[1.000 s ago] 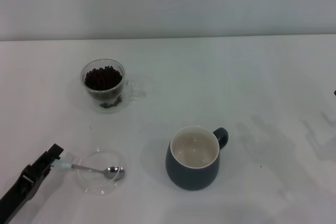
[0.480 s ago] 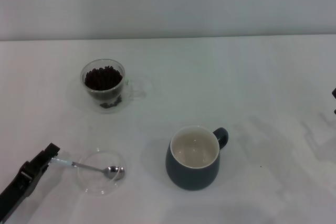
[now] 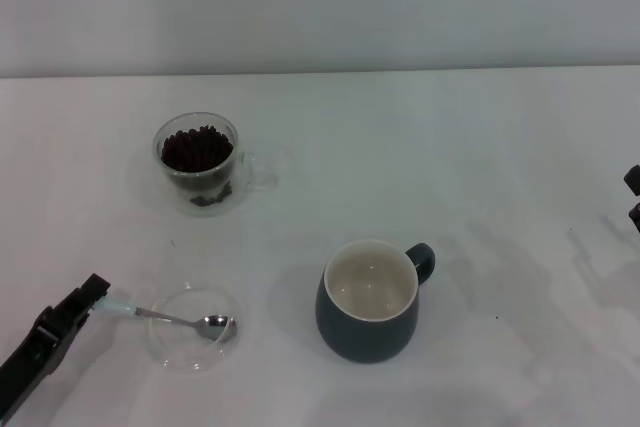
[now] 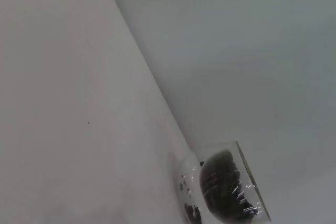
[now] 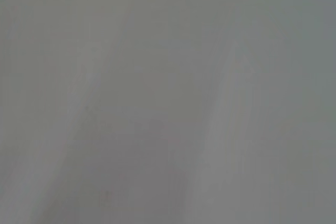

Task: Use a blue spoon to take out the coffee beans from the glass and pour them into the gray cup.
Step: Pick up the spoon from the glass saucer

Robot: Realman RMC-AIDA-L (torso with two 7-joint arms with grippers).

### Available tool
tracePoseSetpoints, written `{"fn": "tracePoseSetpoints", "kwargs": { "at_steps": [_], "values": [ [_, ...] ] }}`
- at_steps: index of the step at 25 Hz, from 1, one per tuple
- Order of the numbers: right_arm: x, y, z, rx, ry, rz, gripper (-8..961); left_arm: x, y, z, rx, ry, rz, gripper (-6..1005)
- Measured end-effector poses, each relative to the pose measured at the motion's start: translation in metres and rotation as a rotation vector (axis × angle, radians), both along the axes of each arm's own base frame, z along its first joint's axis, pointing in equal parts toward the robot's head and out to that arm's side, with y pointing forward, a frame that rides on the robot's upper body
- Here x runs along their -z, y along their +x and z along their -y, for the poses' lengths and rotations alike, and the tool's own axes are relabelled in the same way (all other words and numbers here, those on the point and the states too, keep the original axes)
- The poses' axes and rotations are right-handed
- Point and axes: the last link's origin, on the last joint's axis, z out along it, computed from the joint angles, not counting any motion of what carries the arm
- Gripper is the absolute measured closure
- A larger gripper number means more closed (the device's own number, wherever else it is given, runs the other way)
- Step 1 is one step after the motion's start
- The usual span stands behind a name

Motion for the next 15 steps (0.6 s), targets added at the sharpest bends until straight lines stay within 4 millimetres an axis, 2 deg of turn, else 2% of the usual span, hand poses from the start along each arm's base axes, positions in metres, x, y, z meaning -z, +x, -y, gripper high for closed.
{"fn": "tracePoseSetpoints", "kwargs": {
  "at_steps": [9, 15],
  "values": [
    [0.001, 0.000, 0.000, 0.002, -0.004, -0.001, 455, -0.007, -0.001, -0.003, 0.019, 0.024, -0.019, 868],
    [0.002, -0.002, -0.001, -0.009, -0.012, -0.002, 455, -0.020, -0.003, -0.008, 0.053, 0.063, -0.048, 868]
  ]
}}
